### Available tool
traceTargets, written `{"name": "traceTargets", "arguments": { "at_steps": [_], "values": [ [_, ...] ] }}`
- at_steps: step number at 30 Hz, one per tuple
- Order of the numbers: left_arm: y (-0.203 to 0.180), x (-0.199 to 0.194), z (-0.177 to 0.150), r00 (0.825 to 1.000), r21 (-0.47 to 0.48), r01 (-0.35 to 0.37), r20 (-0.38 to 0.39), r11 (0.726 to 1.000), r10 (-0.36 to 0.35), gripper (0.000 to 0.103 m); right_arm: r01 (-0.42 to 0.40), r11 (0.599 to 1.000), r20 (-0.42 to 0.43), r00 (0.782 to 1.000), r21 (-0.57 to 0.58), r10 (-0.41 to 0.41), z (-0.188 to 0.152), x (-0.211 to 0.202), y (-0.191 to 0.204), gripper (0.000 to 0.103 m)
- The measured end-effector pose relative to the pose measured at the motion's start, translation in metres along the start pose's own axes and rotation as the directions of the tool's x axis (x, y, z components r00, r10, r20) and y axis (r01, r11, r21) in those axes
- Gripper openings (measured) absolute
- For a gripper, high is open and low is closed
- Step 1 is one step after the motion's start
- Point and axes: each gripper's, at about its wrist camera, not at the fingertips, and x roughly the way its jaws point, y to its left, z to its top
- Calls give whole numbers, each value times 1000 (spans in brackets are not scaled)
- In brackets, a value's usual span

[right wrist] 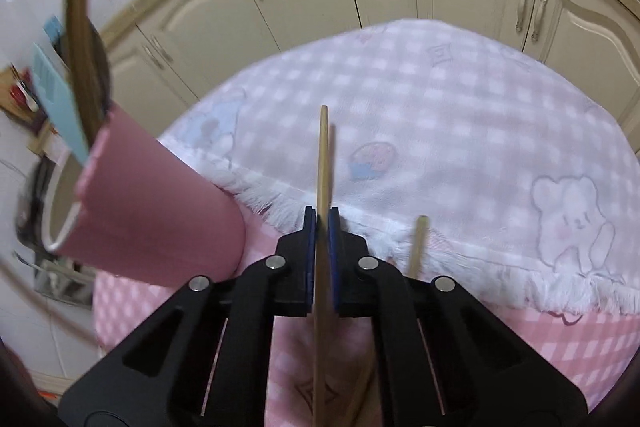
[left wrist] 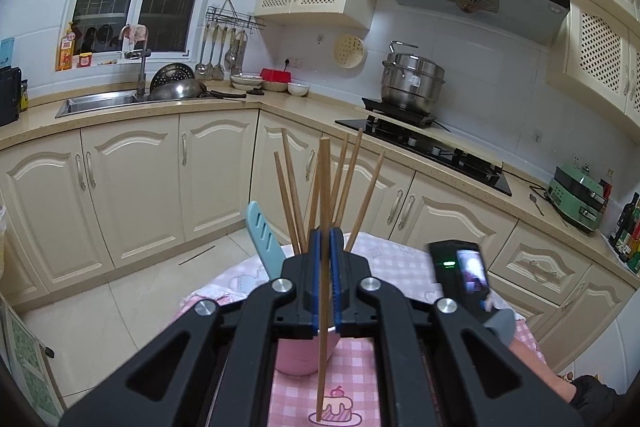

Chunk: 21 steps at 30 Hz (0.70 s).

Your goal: Organize utensils

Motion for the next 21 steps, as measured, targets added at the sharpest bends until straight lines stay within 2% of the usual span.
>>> {"name": "traceTargets", "arguments": {
  "at_steps": [5, 10, 17, 19, 21],
  "values": [
    [-3, -2, 3, 1000, 3, 14, 12, 1000, -14, 4, -83, 996, 80, 994, 23, 81, -4, -35, -12, 6],
    [-10, -6, 6, 999, 19, 30, 22, 999, -30, 4, -160, 987, 171, 973, 21, 154, -1, -66, -13, 6],
    [-11, -20, 20, 997, 19, 41, 62, 999, -42, 4, -240, 971, 336, 913, -11, 230, 12, -124, 1, 3],
    [-10, -23, 26, 996, 18, 44, 74, 999, -46, 4, -247, 968, 377, 894, -38, 243, 19, -139, 9, 3],
    [-8, -26, 33, 995, 19, 42, 88, 999, -43, 4, -223, 972, 400, 887, -68, 232, 27, -148, 17, 3]
  ]
}}
